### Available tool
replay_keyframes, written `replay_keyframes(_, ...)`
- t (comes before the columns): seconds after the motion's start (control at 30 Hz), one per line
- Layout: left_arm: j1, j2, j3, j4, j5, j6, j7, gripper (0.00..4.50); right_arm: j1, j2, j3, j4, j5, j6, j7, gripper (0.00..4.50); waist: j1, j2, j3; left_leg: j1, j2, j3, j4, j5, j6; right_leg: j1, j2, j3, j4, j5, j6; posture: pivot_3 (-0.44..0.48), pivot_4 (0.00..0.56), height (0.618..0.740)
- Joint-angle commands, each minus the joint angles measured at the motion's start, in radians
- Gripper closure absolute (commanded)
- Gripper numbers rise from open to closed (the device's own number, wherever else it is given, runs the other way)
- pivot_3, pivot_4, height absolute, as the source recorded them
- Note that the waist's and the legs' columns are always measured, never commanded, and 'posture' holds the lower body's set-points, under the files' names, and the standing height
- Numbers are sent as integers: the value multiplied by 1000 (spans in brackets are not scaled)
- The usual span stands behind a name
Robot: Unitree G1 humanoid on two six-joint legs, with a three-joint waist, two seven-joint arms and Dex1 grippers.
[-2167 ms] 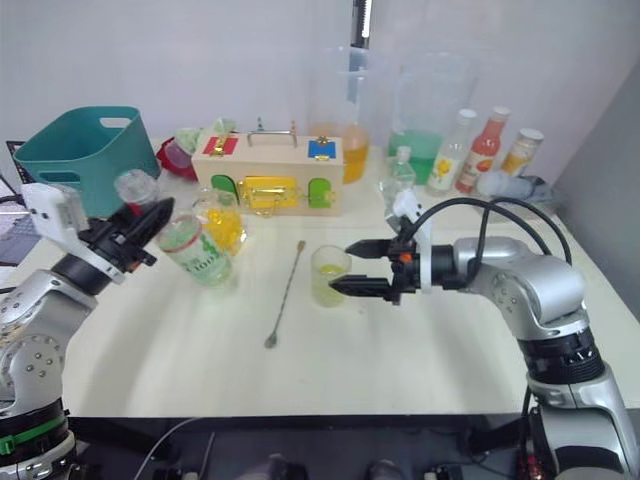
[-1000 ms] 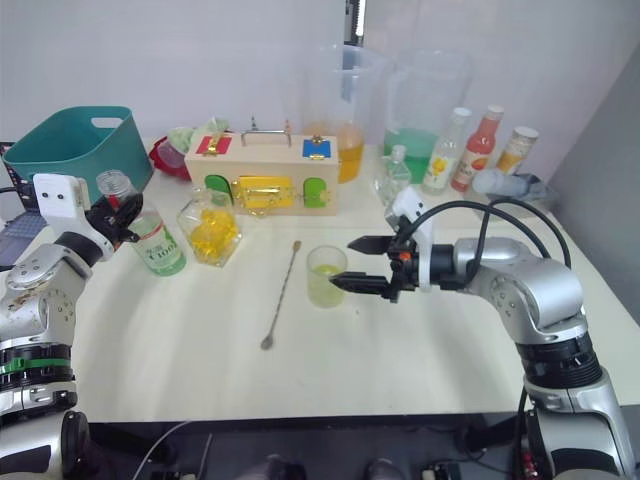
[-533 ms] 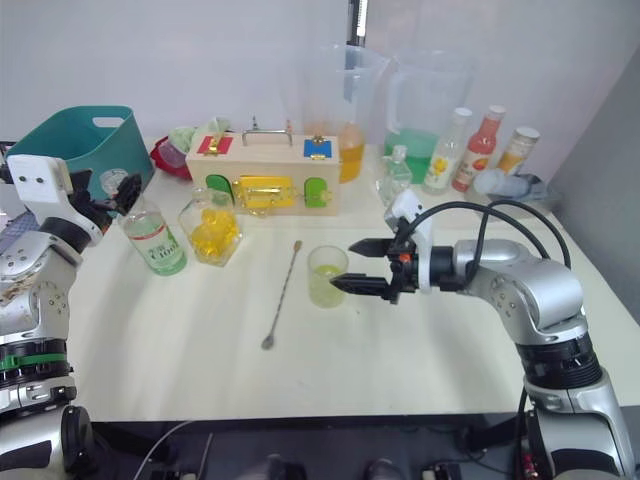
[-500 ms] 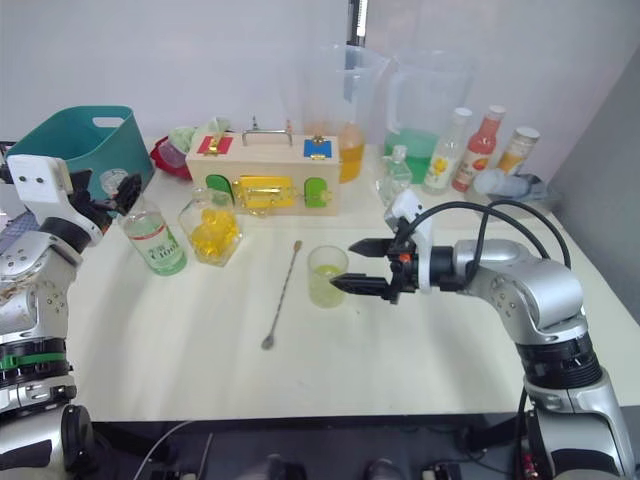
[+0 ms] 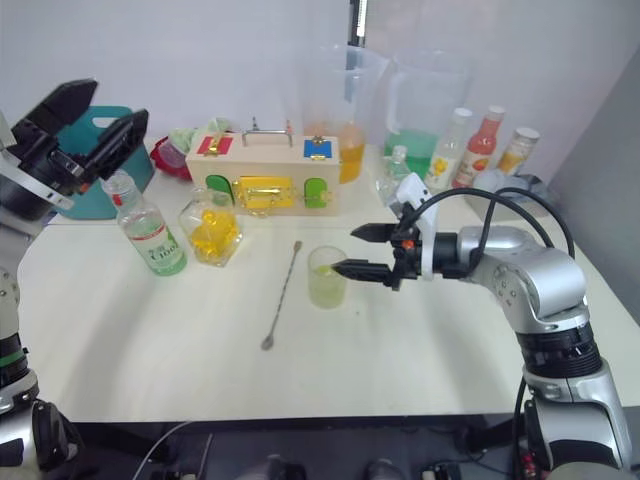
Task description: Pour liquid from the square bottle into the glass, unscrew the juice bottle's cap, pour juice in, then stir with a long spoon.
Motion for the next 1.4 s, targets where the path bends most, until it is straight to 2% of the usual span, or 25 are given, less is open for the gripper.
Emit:
replay_keyframes(0.03, 8, 27, 30, -50, -70, 61, -2, 24, -8, -12, -39, -4, -11, -50, 17, 0, 0, 0, 0, 0, 0, 0, 0, 0, 0, 0, 0, 0, 0, 0, 0, 0, 150, 733)
replay_keyframes(0.13, 60, 54, 33, -88, -104, 109, -33, 24, 1, -16, -42, 4, -32, -82, 20, 0, -1, 0, 0, 0, 0, 0, 0, 0, -1, 0, 1, 0, 0, -1, -1, 0, 150, 733)
replay_keyframes(0.23, 327, 94, 37, -179, -126, 167, -162, 24, 129, -55, -83, -7, -96, -200, 30, 0, -2, 2, -2, 1, 0, 0, -3, 0, -1, 0, 1, 0, -1, -1, -1, 0, 150, 733)
replay_keyframes(0.3, 413, 102, 40, -198, -107, 140, -195, 24, 169, -64, -111, 3, -108, -236, 18, 0, 1, 1, -1, 6, -2, 1, -9, 0, -1, 3, -1, 1, -1, -1, 0, 0, 150, 733)
replay_keyframes(0.37, 484, 89, 47, -186, -85, 108, -212, 24, 224, -77, -157, 12, -108, -263, 17, 0, 3, 0, 0, 3, -1, 1, -9, 1, -3, 0, -1, 0, -3, -4, -1, 0, 150, 733)
replay_keyframes(0.43, 508, 83, 51, -178, -79, 97, -219, 24, 247, -82, -173, 12, -109, -276, 21, 0, 4, 0, 0, 2, -1, 1, -12, 3, -6, -1, 0, 0, -5, -5, -3, 0, 150, 733)
replay_keyframes(0.53, 580, 75, 47, -138, 2, 16, -251, 24, 342, -79, -225, 5, -90, -296, 28, 0, 6, 0, -1, 4, 0, 1, -15, 5, -10, -1, 0, 0, -6, -5, -4, 0, 150, 733)
replay_keyframes(0.77, 690, 31, 62, -24, 108, -161, -316, 24, 481, -73, -302, 39, -108, -368, 31, 0, 7, 1, -1, 6, 1, 1, -17, 4, -11, 0, 0, 1, -7, -5, -6, 0, 150, 733)
replay_keyframes(1.03, 829, -63, 160, 146, 149, -336, -351, 24, 655, -74, -404, 84, -103, -433, 37, 0, 7, 1, -1, 6, 1, 0, -18, 4, -10, 1, -2, 0, -10, -4, -7, 0, 150, 733)
replay_keyframes(1.23, 907, -75, 200, 294, 180, -437, -393, 24, 717, -96, -476, 161, -118, -510, 66, 0, 10, 2, -1, 6, 2, -2, -18, 3, -9, -3, -3, 0, -12, -4, -7, 0, 150, 733)
replay_keyframes(1.4, 929, -76, 209, 320, 164, -442, -403, 24, 727, -126, -524, 229, -113, -540, 85, 0, 10, 2, -1, 6, 2, -1, -17, 1, -7, -3, -5, 0, -13, -4, -6, 0, 150, 733)
